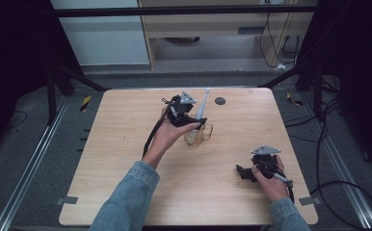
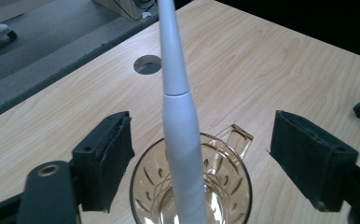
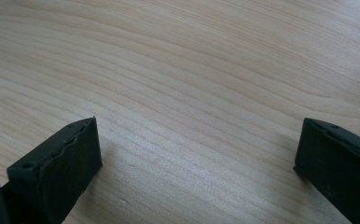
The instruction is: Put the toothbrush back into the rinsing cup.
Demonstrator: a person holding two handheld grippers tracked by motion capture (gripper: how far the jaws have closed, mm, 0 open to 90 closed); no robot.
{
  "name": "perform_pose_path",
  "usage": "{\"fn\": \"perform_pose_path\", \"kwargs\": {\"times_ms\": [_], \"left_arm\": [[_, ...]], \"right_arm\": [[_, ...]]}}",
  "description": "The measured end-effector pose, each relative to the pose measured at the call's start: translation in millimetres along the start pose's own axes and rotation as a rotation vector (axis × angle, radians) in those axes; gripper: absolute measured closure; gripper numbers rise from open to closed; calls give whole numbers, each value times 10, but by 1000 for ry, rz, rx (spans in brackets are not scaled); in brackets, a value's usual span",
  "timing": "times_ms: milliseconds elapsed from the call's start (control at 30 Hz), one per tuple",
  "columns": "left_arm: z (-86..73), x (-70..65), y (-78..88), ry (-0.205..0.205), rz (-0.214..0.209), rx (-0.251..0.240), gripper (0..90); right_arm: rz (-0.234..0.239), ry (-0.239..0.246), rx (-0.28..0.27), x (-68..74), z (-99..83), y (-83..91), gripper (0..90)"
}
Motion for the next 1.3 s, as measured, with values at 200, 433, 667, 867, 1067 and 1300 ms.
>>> {"fn": "perform_pose_path", "kwargs": {"times_ms": [200, 433, 667, 867, 1067, 1300], "left_arm": [[13, -32, 45, -9, 2, -2, 152], [2, -56, 76, -23, -8, 8, 116], [-6, -71, 157, -33, -11, 3, 103], [1, -58, 205, -34, -7, -2, 99], [-18, -43, 205, -34, -14, 5, 85], [-32, -44, 233, -47, -16, 6, 64]], "right_arm": [[0, -1, -1, 1, 1, -2, 4], [1, 0, -1, 1, 1, -2, 4], [-1, 1, 0, -1, 0, -2, 4], [0, -1, -2, 1, 1, -2, 4], [-1, 1, -1, -1, 0, -2, 4], [-1, 1, -1, -1, 0, -2, 4]]}}
Point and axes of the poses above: each handheld gripper's, and its own axes: y roughly backward along the jaws, z roughly out of its top, x roughly to its left, the point moved 8 cm from there along -y, roughly forward along the jaws, and after that the axes turned 2 degrees about x, right-handed, at the moved point
